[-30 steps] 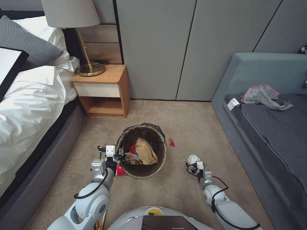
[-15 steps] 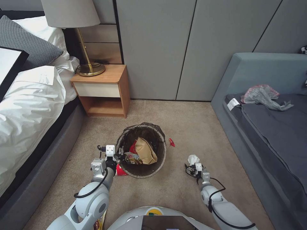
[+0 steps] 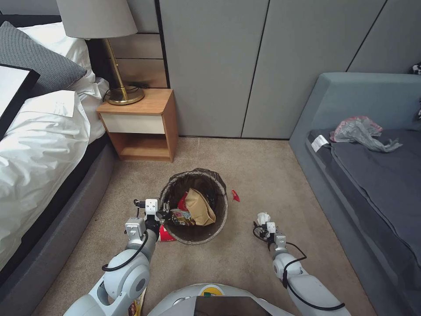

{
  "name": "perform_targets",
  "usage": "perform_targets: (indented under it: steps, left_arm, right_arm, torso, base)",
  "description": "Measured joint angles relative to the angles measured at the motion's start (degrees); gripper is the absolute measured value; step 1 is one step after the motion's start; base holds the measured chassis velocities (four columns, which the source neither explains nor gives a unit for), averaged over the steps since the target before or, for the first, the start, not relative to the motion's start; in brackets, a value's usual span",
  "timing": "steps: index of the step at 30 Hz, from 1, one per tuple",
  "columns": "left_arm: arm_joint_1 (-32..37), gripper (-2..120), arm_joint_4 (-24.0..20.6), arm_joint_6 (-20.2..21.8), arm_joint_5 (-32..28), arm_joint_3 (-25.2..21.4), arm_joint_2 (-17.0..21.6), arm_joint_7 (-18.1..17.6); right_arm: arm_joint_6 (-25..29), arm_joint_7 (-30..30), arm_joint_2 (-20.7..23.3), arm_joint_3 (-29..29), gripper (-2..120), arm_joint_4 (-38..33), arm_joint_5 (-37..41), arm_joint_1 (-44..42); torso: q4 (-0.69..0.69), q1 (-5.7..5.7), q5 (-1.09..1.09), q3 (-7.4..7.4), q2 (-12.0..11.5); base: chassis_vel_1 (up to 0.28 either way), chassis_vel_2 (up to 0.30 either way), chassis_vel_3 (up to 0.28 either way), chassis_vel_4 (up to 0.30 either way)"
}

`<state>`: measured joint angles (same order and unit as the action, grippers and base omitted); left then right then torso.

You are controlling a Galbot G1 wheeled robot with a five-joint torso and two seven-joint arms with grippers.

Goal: Pick up the trash bin, then pick up the garbage from the floor and place it into the trash bin.

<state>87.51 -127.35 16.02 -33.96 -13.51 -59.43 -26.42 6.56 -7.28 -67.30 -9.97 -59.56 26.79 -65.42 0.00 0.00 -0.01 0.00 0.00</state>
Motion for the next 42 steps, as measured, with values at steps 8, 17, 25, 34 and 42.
perform_targets:
  steps: [8,17,25,34,42]
  left_arm:
    - [-0.2,2,0.0,0.0,0.0,0.2,0.0,0.0]
    - [-0.2,2,-0.1,0.0,-0.1,0.4,0.2,0.0]
    - [0.0,2,-0.3,0.0,-0.1,0.5,0.4,-0.1]
    - [0.0,2,-0.5,-0.1,0.0,0.7,0.4,-0.1]
    - [0.0,2,0.2,-0.1,0.4,1.5,-0.2,0.0]
  right_arm:
    - [0.3,-0.9,0.0,-0.2,52,-1.0,-0.5,-1.0]
    - [-0.4,-2.1,0.6,-0.7,20,-2.9,-0.5,-2.2]
    - [-0.5,-3.0,0.4,-1.1,0,-4.2,-0.6,-2.8]
    - [-0.3,-5.7,0.8,-2.8,0,-11.3,-0.6,-3.6]
    - [2.4,-8.9,1.6,-6.8,0,-22.2,-2.4,-4.2]
  torso:
    - [0.04,0.00,0.05,0.00,0.0]
    - [0.00,0.00,0.00,0.00,0.0]
    - [-0.01,0.00,0.00,0.01,0.0]
    - [0.00,0.00,0.02,0.01,0.0]
    - [0.01,0.00,0.01,0.01,0.0]
  base:
    - [0.000,0.000,0.000,0.000]
    - [0.000,0.000,0.000,0.000]
    - [0.000,0.000,0.000,0.000]
    - [0.000,0.000,0.000,0.000]
    - [0.000,0.000,0.000,0.000]
